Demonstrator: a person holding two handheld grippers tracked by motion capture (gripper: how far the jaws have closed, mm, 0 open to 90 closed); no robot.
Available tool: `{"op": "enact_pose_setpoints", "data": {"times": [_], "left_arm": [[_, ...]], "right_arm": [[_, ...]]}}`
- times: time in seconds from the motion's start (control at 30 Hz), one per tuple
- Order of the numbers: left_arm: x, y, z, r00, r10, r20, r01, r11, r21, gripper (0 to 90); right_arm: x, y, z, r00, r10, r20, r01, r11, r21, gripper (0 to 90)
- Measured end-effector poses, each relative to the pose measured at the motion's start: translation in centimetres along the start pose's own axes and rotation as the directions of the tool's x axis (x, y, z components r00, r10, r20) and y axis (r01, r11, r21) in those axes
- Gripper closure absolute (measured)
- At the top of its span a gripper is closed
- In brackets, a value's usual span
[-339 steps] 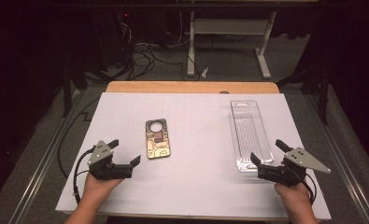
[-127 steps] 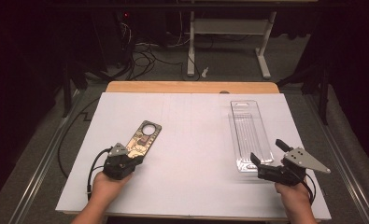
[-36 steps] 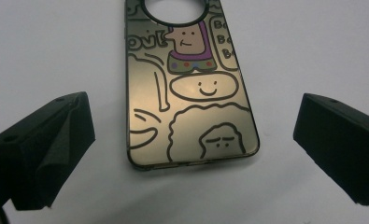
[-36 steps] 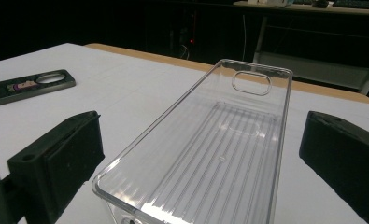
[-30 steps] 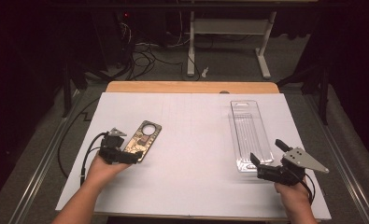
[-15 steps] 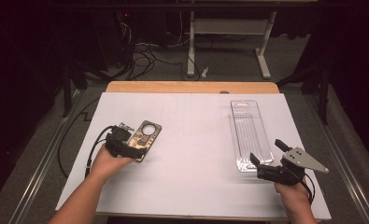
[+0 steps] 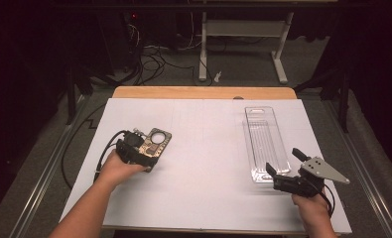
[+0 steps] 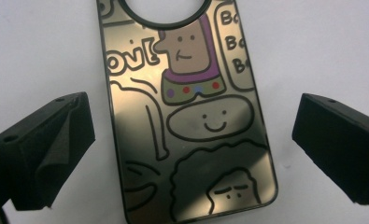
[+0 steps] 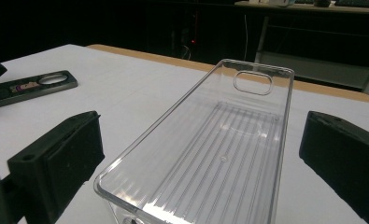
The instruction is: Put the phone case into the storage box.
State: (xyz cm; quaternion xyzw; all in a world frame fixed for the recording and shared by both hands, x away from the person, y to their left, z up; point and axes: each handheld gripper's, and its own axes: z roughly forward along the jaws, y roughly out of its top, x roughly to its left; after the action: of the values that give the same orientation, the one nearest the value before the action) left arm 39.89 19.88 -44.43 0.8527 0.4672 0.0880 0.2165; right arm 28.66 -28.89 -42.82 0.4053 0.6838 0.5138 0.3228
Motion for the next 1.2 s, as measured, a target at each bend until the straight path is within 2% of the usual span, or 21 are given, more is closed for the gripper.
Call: {"op": "enact_pose_setpoints", "data": {"times": [0.13, 0.43, 0.57, 0.67, 0.83, 1.07, 1.13, 1.2], "left_arm": [[0.0, 0.5, 0.1, 1.0, 0.009, 0.004, -0.009, 0.9994, 0.033, 0.7], [0.3, 0.9, 1.1, 1.0, -0.002, 0.002, 0.001, 0.9941, 0.109, 0.9], [0.3, 1.0, 1.3, 1.0, -0.008, 0.005, 0.007, 0.9927, 0.121, 1.0], [0.3, 1.2, 1.2, 0.9999, 0.01, -0.009, -0.008, 0.9903, 0.139, 0.9], [0.1, 1.7, 1.0, 0.9999, 0.015, -0.002, -0.015, 0.9901, 0.139, 1.1], [0.1, 1.8, 1.5, 0.9997, 0.023, -0.004, -0.021, 0.9811, 0.192, 1.5], [0.0, 2.0, 1.5, 0.9991, 0.04, -0.016, -0.036, 0.9767, 0.211, 1.5], [0.0, 2.3, 1.4, 0.9994, 0.034, -0.006, -0.032, 0.9764, 0.214, 1.9]], "right_arm": [[0.1, 0.0, 0.0, 1.0, -0.006, 0.0, 0.006, 1.0, -0.003, 0.3], [0.1, 0.0, 0.1, 1.0, -0.01, -0.001, 0.01, 1.0, 0.001, 0.2], [0.1, 0.0, 0.1, 0.9999, -0.011, -0.003, 0.011, 1.0, 0.0, 0.2], [0.1, 0.0, 0.0, 0.9999, -0.011, -0.004, 0.011, 1.0, 0.0, 0.2], [0.1, 0.0, 0.0, 0.9999, -0.011, -0.005, 0.011, 1.0, 0.001, 0.2], [0.1, 0.0, 0.0, 0.9999, -0.01, -0.005, 0.01, 1.0, 0.0, 0.3], [0.1, 0.0, 0.0, 0.9999, -0.01, -0.006, 0.01, 1.0, 0.0, 0.2], [0.1, 0.0, 0.0, 0.9999, -0.011, -0.005, 0.011, 1.0, 0.001, 0.2]]}}
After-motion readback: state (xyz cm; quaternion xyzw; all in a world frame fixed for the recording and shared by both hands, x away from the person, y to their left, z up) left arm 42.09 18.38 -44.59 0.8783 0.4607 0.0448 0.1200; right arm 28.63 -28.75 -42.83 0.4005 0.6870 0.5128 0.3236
